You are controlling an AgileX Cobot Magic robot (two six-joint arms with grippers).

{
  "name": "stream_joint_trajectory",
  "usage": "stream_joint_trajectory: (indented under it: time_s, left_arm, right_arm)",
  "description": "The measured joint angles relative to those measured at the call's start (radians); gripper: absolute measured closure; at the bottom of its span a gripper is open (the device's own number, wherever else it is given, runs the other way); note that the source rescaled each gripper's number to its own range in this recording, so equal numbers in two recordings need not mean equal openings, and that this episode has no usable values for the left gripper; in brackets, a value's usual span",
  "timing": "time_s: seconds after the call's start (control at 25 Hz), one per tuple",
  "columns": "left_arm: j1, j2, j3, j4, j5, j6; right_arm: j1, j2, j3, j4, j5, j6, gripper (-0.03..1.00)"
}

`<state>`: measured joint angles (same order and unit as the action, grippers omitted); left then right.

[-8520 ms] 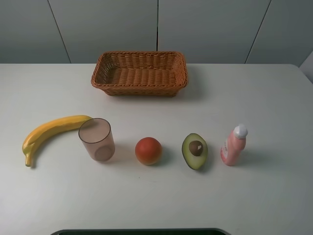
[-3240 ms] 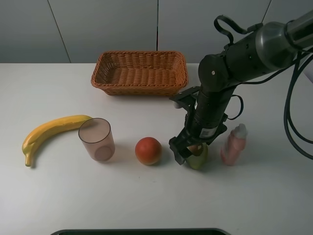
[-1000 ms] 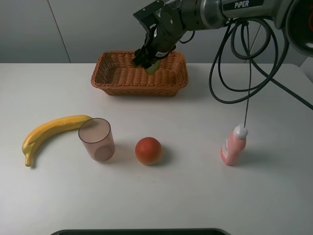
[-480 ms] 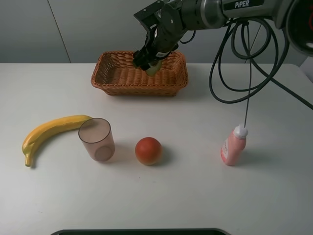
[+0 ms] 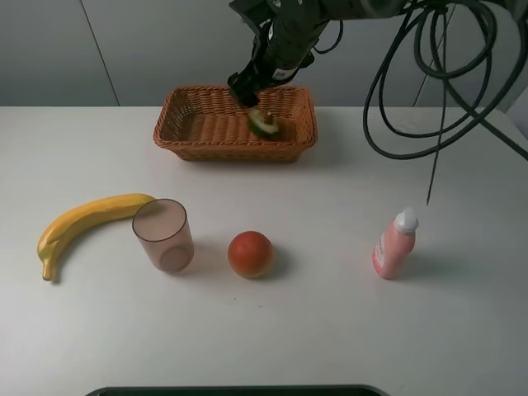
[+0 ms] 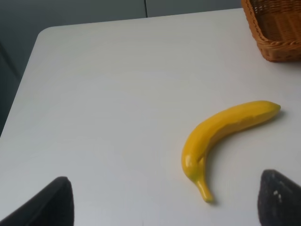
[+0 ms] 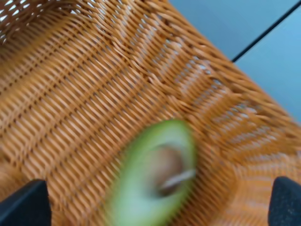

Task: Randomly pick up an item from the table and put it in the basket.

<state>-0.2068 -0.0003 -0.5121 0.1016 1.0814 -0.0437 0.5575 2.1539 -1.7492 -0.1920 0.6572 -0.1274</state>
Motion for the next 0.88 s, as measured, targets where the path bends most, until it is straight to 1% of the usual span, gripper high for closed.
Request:
stream_joint_trajectory:
  time_s: [0.16, 0.36, 0.52, 0.6, 0.72, 0.88]
  left_arm:
    - [0.0, 0.0, 0.0, 0.0, 0.0, 0.0]
    - [0.0, 0.0, 0.0, 0.0, 0.0, 0.0]
    - [0.0, 0.0, 0.0, 0.0, 0.0, 0.0]
    - [0.0, 0.0, 0.0, 0.0, 0.0, 0.0]
    - [0.0, 0.0, 0.0, 0.0, 0.0, 0.0]
    - [0.0, 0.0, 0.0, 0.0, 0.0, 0.0]
  right_arm:
    - [0.0, -0.194, 0.0, -0.002, 0.191, -0.091, -0.02]
    - [-0.03, -0.479, 0.0, 0.015, 0.351, -0.124, -0.02]
    - [-0.037, -0.69, 0.007, 0.017, 0.518, -0.145, -0.02]
    - [-0.037, -0.786, 0.029, 0.022, 0.543, -0.148, -0.02]
    - [-0.037, -0.934, 0.11, 0.042, 0.554, -0.149, -0.02]
    - [-0.037, -1.144, 0.291, 0.119, 0.558, -0.149, -0.02]
